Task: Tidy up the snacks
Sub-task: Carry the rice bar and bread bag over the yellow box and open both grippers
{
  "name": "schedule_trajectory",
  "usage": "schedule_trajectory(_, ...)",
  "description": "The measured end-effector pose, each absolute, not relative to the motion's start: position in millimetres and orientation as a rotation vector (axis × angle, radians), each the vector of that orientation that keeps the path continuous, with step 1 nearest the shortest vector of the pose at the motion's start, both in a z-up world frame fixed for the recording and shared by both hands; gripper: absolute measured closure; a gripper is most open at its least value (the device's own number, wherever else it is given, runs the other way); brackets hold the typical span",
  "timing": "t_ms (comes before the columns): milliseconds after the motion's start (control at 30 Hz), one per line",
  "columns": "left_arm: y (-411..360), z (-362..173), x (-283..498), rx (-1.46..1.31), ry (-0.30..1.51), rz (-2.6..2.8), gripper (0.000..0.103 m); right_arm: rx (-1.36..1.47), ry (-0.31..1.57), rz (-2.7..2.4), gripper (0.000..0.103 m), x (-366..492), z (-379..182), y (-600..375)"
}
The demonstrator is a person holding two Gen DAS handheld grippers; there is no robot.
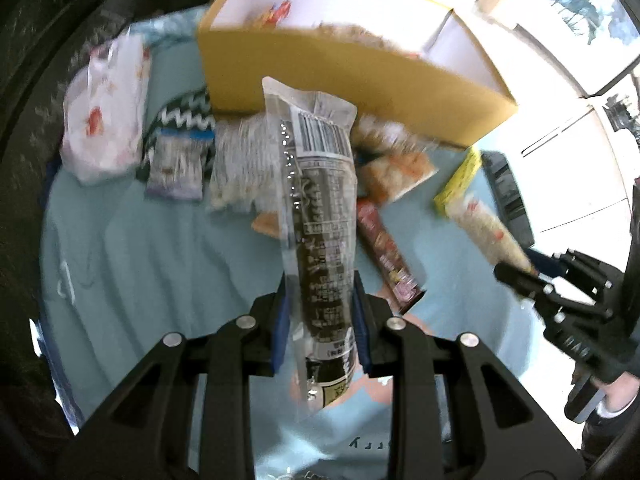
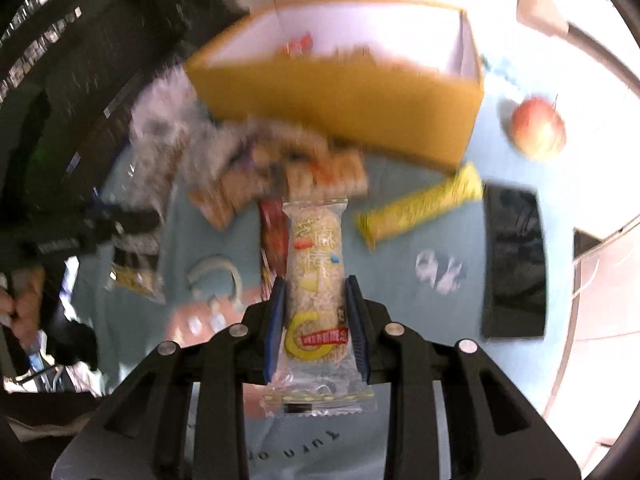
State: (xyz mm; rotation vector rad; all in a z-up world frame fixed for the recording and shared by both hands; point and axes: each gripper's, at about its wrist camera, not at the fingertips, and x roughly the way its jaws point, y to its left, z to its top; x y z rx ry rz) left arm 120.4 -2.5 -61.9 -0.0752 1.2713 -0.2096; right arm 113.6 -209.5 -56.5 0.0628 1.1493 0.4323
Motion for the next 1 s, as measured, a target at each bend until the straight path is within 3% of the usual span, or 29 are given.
schedule_trajectory(400, -25, 17, 190, -0.07, 1.088, -0.275, 0.076, 0.124, 0.919, 0.431, 0.073, 188, 17, -222)
schedule_trajectory(667, -49, 2, 295, -0.074, 1.093, -0.231, 0.075, 0.147, 0.948, 0.331, 0.071, 282, -8, -221)
schedule_trajectory(700, -49, -2, 301, -0.094, 1.101, -0.226, 0.067, 0.168, 0.98, 0.296, 0.068, 293, -17, -225)
schedule_trajectory(733, -46, -5, 307, -0.119, 1.097, -0.202, 0.038, 0.176, 0.994, 0.258, 0.058, 297, -19, -227)
schedule_trajectory(800, -38, 0, 304, -0.123, 1.038, -0.103, 0.004, 0.199, 0.949, 0.228, 0.043, 291, -18, -235)
schedule_trajectory(1000, -13, -8, 285, -0.148, 1.068, -0.115, 0.005, 0.154, 0.914, 0.273, 0.04, 251, -20, -236)
